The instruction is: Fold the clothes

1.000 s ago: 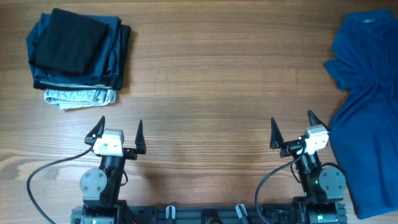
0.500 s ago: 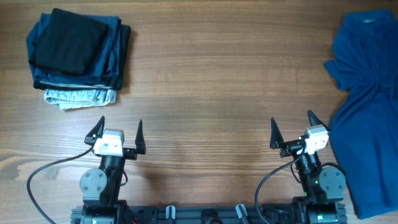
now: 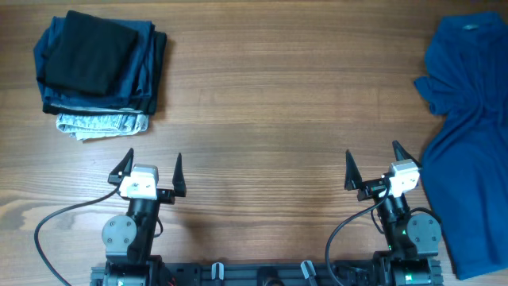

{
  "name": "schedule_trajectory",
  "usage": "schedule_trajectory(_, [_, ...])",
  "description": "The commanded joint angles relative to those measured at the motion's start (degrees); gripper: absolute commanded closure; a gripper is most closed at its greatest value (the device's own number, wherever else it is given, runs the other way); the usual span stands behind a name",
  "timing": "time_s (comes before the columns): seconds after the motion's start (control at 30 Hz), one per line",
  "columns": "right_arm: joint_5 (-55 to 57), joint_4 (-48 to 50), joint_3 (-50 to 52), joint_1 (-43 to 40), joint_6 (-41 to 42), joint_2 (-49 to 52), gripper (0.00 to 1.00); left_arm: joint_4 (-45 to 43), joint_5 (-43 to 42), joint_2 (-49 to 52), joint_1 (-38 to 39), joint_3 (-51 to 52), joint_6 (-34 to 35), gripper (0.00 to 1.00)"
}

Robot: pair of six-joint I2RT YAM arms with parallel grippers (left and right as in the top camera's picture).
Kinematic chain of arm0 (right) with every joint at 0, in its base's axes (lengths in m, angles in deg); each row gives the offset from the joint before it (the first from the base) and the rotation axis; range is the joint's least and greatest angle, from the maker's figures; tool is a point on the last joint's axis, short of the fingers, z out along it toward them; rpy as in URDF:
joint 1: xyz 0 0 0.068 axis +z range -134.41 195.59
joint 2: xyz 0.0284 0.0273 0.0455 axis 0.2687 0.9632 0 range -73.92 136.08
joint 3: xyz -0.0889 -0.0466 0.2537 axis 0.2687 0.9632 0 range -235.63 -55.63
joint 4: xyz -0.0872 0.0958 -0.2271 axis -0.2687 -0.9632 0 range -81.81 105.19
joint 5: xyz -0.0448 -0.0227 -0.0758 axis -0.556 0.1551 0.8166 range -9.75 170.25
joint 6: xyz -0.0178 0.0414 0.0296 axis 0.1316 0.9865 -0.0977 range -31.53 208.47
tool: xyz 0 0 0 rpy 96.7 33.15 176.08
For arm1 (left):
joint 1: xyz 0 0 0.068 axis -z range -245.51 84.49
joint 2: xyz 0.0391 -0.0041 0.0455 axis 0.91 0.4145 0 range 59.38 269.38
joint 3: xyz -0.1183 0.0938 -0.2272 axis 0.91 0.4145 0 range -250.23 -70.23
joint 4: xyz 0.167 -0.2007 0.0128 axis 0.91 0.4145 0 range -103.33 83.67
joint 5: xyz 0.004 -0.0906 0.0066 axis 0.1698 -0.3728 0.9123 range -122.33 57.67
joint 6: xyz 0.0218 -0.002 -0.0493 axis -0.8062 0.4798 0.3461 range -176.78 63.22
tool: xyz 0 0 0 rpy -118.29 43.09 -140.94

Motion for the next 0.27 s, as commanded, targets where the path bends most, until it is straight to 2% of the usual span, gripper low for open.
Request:
schedule_trajectory(0.0, [0.2, 0.3, 0.1, 0.3, -1.0, -0.5, 0.01, 0.1, 0.8, -0.6, 0.2, 0.5, -0.9, 0.00])
schedule_trajectory(0.23, [0.2, 0.3, 0.1, 0.3, -1.0, -0.5, 0.00, 0.1, 0.8, -0.6, 0.2, 0.5, -0.9, 0.00])
